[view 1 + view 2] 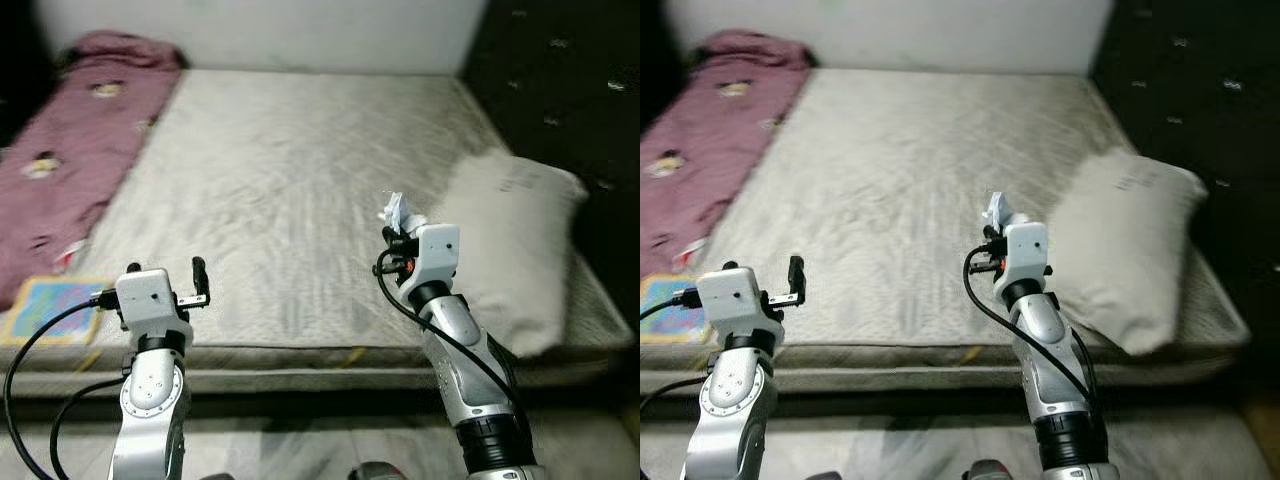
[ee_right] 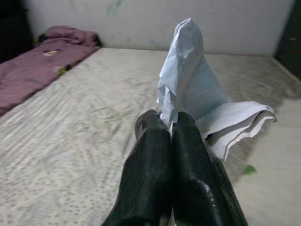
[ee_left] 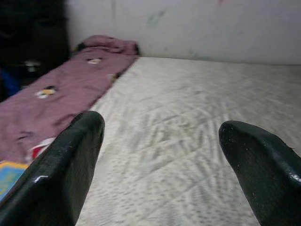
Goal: Clean up the room
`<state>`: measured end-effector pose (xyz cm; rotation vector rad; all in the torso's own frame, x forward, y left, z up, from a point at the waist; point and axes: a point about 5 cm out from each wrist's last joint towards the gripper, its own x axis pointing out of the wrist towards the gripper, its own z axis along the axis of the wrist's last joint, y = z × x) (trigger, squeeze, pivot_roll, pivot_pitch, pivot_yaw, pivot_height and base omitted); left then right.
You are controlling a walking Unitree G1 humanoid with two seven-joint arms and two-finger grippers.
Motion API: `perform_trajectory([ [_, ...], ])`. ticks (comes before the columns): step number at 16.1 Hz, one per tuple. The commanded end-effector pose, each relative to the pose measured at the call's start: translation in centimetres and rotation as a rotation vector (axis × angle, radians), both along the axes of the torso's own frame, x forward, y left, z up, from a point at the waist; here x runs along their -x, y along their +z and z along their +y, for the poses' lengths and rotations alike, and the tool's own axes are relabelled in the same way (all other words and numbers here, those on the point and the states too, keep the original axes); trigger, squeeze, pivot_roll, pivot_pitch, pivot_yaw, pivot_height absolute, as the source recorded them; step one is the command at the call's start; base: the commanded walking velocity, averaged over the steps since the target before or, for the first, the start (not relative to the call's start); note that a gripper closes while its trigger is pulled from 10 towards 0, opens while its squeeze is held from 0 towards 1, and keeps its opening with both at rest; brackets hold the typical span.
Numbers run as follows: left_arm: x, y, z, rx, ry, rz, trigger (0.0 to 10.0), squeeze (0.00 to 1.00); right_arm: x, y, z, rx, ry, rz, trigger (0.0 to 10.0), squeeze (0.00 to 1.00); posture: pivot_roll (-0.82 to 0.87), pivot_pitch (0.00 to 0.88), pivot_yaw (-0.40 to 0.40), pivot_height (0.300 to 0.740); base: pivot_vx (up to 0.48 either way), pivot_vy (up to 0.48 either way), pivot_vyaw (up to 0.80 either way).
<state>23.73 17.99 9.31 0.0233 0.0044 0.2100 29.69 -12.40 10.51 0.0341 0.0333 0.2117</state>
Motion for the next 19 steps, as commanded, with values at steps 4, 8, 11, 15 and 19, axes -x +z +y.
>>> perform_trajectory([
  [4, -0.29, 0.12, -0.32, 0.014, -0.017, 0.003, 10.0, 0.00, -0.38, 0.34, 0.14, -0.004, 0.012, 0.005, 10.0, 0.00, -0.05, 0.013, -0.018, 0.740, 0.000, 0.000, -0.80],
  [8, -0.09, -0.04, -0.29, 0.046, -0.007, 0.005, 10.0, 0.00, -0.29, 0.11, -0.07, -0.015, 0.003, 0.022, 10.0, 0.00, -0.05, 0.014, -0.016, 0.740, 0.000, 0.000, -0.80],
  [11, -0.32, 0.08, -0.48, 0.051, -0.024, -0.002, 10.0, 0.00, -0.46, 0.26, 0.13, -0.023, 0.011, 0.010, 10.0, 0.00, -0.04, 0.005, -0.017, 0.740, 0.000, 0.000, -0.22],
  [15, -0.51, 0.09, -0.64, 0.059, -0.031, -0.005, 10.0, 0.00, -0.59, 0.24, 0.31, -0.025, 0.020, 0.010, 10.0, 0.00, -0.04, 0.000, -0.021, 0.740, 0.000, 0.000, 0.00],
  [19, -0.62, 0.09, -0.80, 0.075, -0.038, -0.005, 10.0, 0.00, -0.61, 0.23, 0.40, -0.025, 0.024, 0.009, 10.0, 0.00, -0.04, 0.000, -0.019, 0.740, 0.000, 0.000, 0.00],
])
